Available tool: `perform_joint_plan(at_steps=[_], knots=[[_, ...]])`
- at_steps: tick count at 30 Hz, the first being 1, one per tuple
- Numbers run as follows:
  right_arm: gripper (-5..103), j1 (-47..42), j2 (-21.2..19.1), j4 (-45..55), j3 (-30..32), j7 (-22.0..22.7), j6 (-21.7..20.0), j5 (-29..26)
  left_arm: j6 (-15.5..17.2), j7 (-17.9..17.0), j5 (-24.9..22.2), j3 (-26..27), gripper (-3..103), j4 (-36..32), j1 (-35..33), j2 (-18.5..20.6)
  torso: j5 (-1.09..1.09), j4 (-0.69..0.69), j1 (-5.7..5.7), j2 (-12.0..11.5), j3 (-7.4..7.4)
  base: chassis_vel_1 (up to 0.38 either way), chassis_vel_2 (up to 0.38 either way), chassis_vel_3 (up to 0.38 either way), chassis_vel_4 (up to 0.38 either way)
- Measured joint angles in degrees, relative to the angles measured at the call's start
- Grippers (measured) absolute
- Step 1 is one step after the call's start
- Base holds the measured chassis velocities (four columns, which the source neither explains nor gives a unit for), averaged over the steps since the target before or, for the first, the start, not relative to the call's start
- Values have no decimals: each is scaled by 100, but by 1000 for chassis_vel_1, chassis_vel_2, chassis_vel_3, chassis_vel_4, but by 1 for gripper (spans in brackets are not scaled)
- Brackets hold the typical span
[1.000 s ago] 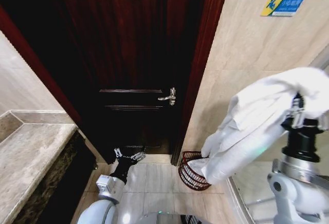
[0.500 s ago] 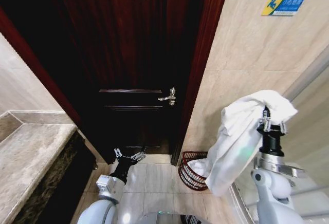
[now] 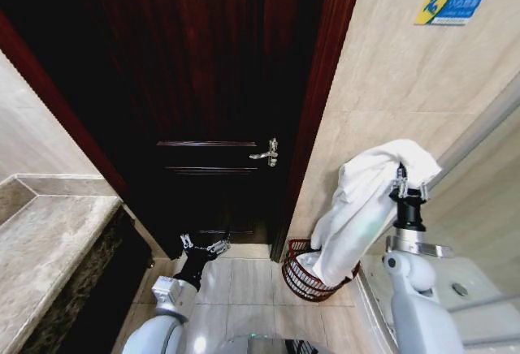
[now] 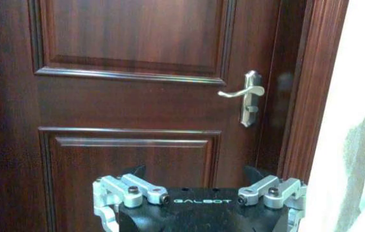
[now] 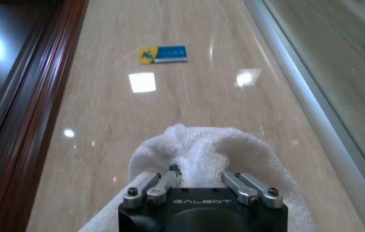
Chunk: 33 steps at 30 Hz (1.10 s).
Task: Discard the used towel into the hamper.
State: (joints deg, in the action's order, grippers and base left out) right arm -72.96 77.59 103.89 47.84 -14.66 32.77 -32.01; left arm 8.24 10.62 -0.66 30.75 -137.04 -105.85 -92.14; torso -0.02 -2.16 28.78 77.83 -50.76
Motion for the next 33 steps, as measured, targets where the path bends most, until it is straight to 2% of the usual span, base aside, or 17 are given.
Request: perform_joint_plan(at_steps=[3,16,33], knots=[[21,-219,137,-223,-30,-140,192,11,0,0,0,0,100,0,0,0,3,-1,0,0,0,0,0,0,0],[21,-678,266,-820,-90,-524,692,-25,0,0,0,0,100,0,0,0,2,-1,-1,0,0,0,0,0,0],[21,-828,383,-1083,-263,-873,761,-222,0,0,0,0,100,0,0,0,2,0,-1,0,0,0,0,0,0]])
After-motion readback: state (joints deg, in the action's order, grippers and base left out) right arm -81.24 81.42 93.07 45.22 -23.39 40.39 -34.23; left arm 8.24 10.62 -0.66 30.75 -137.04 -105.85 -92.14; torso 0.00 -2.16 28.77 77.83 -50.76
